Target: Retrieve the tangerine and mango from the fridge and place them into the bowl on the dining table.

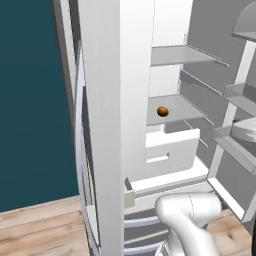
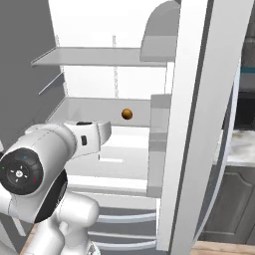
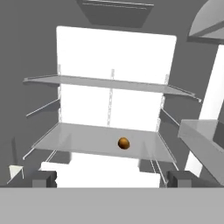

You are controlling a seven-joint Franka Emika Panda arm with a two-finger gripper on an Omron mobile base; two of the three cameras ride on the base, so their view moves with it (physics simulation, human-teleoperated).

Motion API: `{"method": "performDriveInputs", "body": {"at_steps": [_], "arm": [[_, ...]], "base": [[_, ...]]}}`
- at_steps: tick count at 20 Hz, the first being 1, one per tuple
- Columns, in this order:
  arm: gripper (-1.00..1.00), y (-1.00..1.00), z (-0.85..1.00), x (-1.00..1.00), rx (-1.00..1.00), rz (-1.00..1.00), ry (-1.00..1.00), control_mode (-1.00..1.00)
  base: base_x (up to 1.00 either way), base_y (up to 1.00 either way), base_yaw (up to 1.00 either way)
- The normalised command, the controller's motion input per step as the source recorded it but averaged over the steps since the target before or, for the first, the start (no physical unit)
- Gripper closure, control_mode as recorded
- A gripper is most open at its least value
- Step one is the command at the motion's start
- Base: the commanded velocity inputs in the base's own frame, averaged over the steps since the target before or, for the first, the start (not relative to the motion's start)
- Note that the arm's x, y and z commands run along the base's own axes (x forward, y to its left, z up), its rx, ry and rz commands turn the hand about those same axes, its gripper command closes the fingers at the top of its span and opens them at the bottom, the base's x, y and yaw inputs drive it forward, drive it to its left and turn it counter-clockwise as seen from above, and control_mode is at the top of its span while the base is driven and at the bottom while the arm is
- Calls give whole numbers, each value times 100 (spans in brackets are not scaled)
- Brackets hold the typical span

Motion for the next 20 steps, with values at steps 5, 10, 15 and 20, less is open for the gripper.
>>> {"method": "performDriveInputs", "body": {"at_steps": [5,10,15,20], "arm": [[-100,0,0,0,0,0,0,100],[-100,28,0,18,-6,-3,12,-100],[-100,26,0,31,-6,-8,23,-100],[-100,-2,0,35,0,-3,28,-100]], "base": [[30,38,-3],[11,16,-2],[0,0,0],[0,0,0]]}}
